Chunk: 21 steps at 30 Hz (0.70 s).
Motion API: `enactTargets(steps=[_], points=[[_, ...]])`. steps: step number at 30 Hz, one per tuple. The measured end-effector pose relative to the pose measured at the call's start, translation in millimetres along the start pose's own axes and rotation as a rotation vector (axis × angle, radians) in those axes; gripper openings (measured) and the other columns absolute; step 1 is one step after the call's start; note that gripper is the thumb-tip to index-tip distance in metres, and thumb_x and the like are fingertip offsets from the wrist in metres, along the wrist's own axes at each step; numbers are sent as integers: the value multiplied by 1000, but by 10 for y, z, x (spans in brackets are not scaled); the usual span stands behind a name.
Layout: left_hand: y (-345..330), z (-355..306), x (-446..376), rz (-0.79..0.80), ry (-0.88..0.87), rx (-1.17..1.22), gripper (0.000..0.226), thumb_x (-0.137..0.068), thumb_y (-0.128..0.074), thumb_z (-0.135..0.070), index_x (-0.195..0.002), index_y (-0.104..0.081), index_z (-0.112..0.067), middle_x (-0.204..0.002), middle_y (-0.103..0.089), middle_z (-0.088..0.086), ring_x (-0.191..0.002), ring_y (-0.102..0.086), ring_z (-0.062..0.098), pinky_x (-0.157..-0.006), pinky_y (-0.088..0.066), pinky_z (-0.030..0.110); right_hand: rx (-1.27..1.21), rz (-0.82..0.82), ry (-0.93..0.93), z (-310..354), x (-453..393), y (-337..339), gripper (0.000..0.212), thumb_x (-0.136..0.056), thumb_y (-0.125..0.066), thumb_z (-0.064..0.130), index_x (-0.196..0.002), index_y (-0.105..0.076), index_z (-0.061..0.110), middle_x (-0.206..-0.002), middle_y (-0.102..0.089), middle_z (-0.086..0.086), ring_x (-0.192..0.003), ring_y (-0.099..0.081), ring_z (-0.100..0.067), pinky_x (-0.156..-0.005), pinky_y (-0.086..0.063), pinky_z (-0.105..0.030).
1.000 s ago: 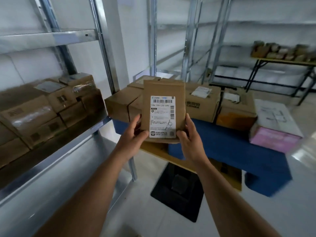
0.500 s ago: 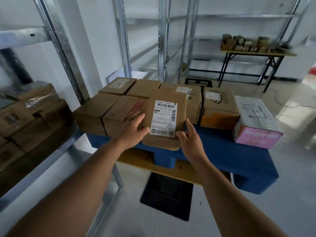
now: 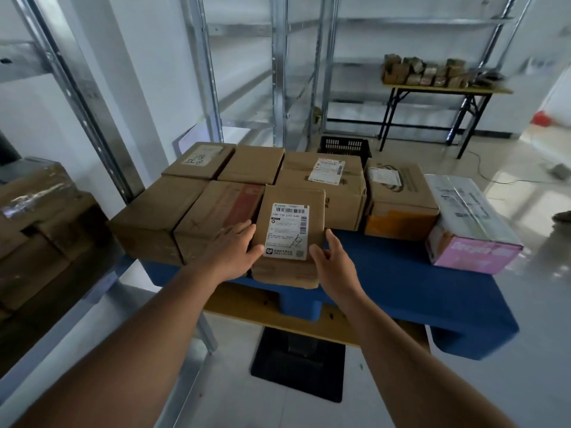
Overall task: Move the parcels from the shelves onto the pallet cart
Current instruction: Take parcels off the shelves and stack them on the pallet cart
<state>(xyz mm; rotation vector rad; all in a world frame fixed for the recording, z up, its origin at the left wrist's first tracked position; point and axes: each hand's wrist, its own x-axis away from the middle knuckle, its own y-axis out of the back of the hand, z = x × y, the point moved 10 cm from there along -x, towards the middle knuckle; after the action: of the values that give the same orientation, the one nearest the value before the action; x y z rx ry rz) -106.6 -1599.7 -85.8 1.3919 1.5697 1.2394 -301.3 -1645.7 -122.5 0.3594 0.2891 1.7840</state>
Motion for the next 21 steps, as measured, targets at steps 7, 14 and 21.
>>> enactTargets(steps=[7, 14, 21], points=[[55, 18, 8, 10, -73, 11, 69, -93, -44, -48, -149, -11, -26, -157, -12, -8, -142, -14, 16, -113, -21, 40, 3, 85, 38, -14, 103, -129, 84, -87, -63, 40, -150, -8, 35, -117, -48, 17, -102, -53, -6, -62, -41, -12], [97, -2, 24, 16, -126, -56, 62, -93, -48, -41, -147, -22, -26, -156, -15, -10, -142, -8, 9, -112, -20, 37, 97, 40, 56, 0, 59, -103, 76, -91, -56, 45, -151, -11, 34, -133, -51, 7, -110, -52, -12, -83, -48, -29], [135, 14, -45, -82, -137, -65, 55, -93, -50, -35, -144, -31, -25, -152, -28, -10, -138, -20, 10, -109, -25, 36, 88, 40, 52, -6, -24, -112, 74, -92, -55, 43, -150, -11, 35, -131, -52, 8, -108, -51, -10, -76, -43, -23]])
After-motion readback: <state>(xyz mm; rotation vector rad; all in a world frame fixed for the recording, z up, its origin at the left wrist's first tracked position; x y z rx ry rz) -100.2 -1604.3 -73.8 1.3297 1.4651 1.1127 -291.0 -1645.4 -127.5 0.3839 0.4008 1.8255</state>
